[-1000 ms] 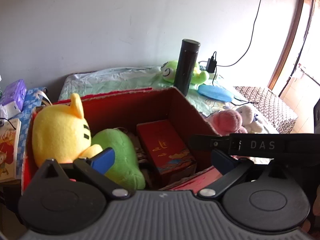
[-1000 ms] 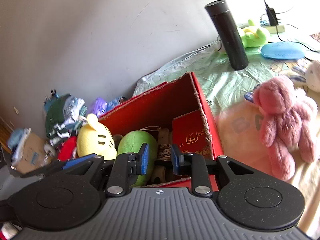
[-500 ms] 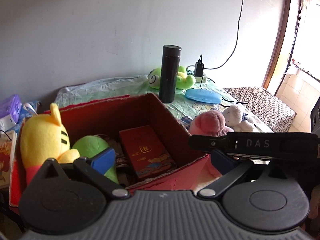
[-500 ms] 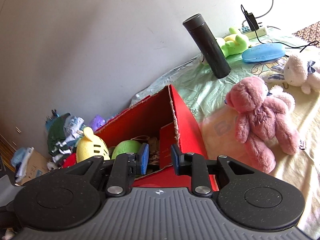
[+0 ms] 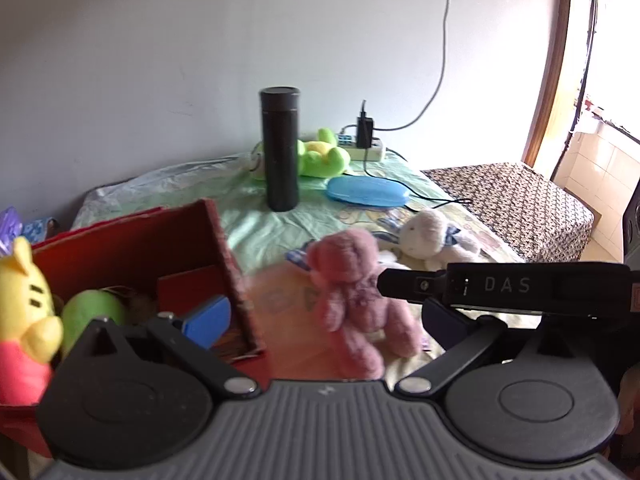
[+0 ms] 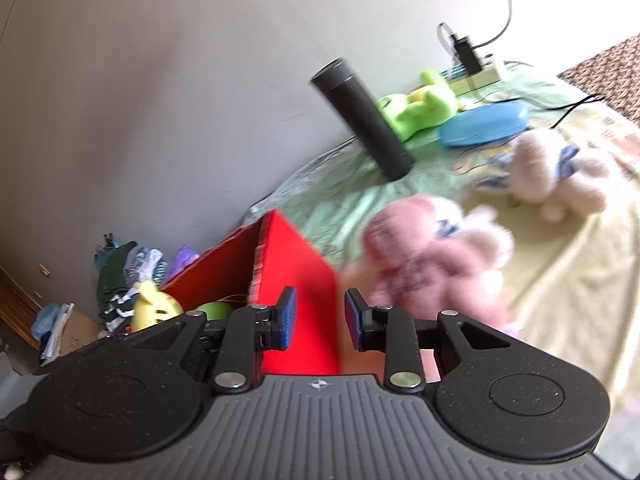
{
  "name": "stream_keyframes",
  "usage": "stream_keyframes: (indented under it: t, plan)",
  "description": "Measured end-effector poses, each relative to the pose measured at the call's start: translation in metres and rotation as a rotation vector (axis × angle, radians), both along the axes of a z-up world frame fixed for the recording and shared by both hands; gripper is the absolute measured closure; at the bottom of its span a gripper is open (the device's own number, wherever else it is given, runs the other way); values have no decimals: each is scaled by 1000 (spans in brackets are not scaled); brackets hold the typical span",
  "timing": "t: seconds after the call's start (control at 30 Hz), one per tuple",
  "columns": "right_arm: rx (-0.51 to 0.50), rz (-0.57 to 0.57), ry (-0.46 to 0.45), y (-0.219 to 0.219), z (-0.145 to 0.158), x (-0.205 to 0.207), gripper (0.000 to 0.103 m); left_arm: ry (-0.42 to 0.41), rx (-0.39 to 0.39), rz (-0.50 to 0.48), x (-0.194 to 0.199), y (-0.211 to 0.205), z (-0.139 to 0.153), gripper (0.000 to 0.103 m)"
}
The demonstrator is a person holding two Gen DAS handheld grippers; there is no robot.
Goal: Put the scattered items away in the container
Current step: 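Withdraw the right gripper from the box toward the pink teddy, then grasp the pink teddy's leg with the right gripper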
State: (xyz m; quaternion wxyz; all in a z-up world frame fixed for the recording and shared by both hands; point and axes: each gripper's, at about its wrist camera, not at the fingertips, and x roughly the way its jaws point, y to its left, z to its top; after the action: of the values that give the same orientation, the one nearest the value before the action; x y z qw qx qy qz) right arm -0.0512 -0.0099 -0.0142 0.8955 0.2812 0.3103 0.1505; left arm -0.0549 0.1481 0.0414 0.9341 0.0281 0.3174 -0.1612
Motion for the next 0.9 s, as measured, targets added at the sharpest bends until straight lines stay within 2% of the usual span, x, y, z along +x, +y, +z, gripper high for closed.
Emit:
stream_keyframes:
  t: [0.13,0.37,0.5,0.73,0.83,0.9]
  plan:
    - [-6,-2,28,-32,-7,2,73,33,16,-2,8,-32,-9,1]
    - [-58,41,78,-66,-17,12,72,164,-22,37,28,-66,-31,1]
    - [-97,65,96,-79,-23,18,71,219,-11,70,35,-82,-42,1]
    - [-124,62,141,-102,-35,30,70,311,34,115,48,-94,-69,1]
    - [-125,69,153,-106,-38,37,69,345,25,149,55,-90,-77,1]
    - [-122,85,162,-106,-41,44,63,363,12,169,60,-85,-81,1]
